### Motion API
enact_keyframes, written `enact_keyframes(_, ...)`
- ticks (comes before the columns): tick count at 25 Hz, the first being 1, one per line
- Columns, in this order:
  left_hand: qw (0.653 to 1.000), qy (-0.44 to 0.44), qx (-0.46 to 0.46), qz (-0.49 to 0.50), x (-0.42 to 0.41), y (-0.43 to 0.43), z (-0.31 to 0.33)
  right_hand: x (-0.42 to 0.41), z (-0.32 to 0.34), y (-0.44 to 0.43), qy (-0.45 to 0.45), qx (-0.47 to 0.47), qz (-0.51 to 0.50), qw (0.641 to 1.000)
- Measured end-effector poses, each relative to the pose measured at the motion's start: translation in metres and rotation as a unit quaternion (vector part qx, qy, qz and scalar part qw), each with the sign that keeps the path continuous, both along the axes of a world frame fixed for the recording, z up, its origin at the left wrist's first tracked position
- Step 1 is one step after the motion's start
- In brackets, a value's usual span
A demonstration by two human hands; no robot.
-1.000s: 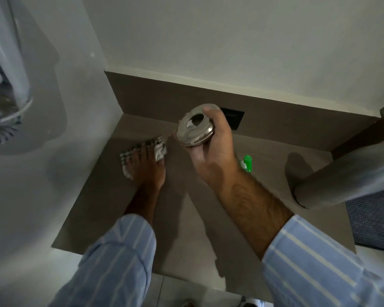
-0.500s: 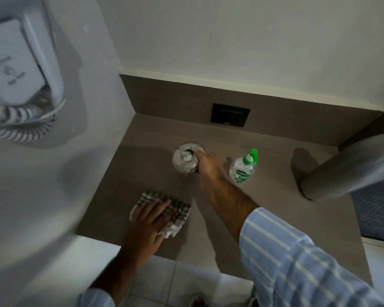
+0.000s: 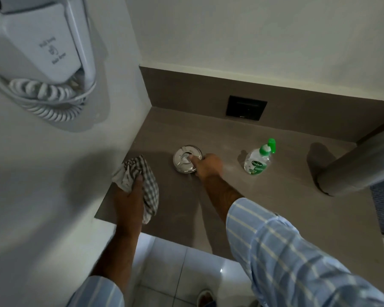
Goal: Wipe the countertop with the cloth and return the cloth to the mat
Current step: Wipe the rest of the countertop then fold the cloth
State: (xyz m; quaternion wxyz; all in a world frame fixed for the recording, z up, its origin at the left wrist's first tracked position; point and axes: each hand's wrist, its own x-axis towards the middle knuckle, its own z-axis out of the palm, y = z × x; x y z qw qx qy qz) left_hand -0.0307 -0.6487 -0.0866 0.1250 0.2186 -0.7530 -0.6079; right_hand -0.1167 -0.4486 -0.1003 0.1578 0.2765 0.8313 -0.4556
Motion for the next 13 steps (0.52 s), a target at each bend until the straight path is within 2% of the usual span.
enact_keyframes(2,0.991,-0.006,0.132,-0.034,0.003,0.017,0.026,0.011,0.025,0.001,0.018,0.042,0.017,0.999)
enact_keyframes(3,0.980,-0.008,0.192,-0.052,0.003,0.027,0.043,0.019,0.042,0.002,0.039,0.017,0.023,0.999)
enact_keyframes(5,0.947,0.007,0.308,-0.088,0.002,0.052,0.079,0.038,0.086,0.006,0.054,-0.144,0.018,0.988)
enact_keyframes(7,0.913,0.008,0.393,-0.111,-0.005,0.083,0.119,0.060,0.139,0.019,0.005,-0.337,0.016,0.942)
enact_keyframes(8,0.897,-0.004,0.426,-0.118,-0.010,0.101,0.142,0.068,0.168,0.033,0.010,-0.381,0.025,0.924)
enact_keyframes(11,0.856,0.022,0.487,-0.172,-0.017,0.161,0.217,0.084,0.254,0.101,0.110,-0.388,-0.010,0.915)
enact_keyframes(13,0.859,0.069,0.463,-0.209,-0.019,0.199,0.263,0.104,0.314,0.158,0.176,-0.340,-0.020,0.924)
